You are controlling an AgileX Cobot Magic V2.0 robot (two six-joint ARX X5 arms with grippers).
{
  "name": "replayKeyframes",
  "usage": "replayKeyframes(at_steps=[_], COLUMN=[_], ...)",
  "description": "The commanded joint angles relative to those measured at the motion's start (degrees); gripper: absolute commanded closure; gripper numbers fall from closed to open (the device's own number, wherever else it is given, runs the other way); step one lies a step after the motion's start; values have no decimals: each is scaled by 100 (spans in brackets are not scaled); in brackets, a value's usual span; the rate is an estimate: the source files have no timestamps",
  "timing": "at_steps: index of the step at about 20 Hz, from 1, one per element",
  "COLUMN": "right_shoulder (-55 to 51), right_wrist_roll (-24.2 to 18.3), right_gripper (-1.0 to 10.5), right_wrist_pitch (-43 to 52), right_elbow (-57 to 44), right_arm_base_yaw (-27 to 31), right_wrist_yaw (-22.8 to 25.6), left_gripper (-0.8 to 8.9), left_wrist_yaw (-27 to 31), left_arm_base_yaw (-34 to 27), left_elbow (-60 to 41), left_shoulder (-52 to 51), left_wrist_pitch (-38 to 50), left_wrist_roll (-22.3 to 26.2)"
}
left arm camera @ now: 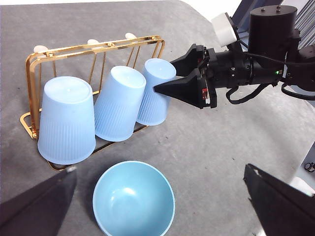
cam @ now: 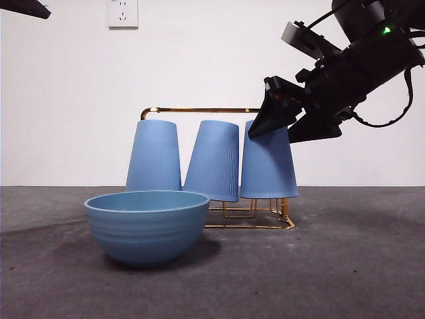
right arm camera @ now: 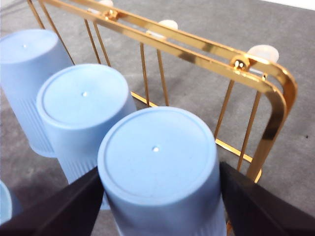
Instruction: Right arm lift cup from the cupboard, then place it on the right of the bowl
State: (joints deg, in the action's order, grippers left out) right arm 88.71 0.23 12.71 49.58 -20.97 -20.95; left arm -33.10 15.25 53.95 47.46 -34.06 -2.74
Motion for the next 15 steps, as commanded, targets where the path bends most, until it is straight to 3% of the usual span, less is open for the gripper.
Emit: replayKeyframes(at_steps=[1, 8, 15], right_shoulder=[74, -568, -1585], right_wrist_roll=[118, 243, 249], right_gripper=[632, 632, 632], right_wrist_pitch=[140, 74, -599], right_elbow=[103, 111, 111], right_arm_base_yaw=[-33, -31, -13], right_wrist_yaw=[-4, -20, 7], left_gripper=[187, 187, 187], left_wrist_yaw=[-9, -9, -13], left_arm_base_yaw=[22, 136, 302], left_elbow=[92, 92, 92], left_shoulder=[24, 24, 225], left_wrist_pitch=[74, 66, 66], left_wrist_roll=[15, 7, -424])
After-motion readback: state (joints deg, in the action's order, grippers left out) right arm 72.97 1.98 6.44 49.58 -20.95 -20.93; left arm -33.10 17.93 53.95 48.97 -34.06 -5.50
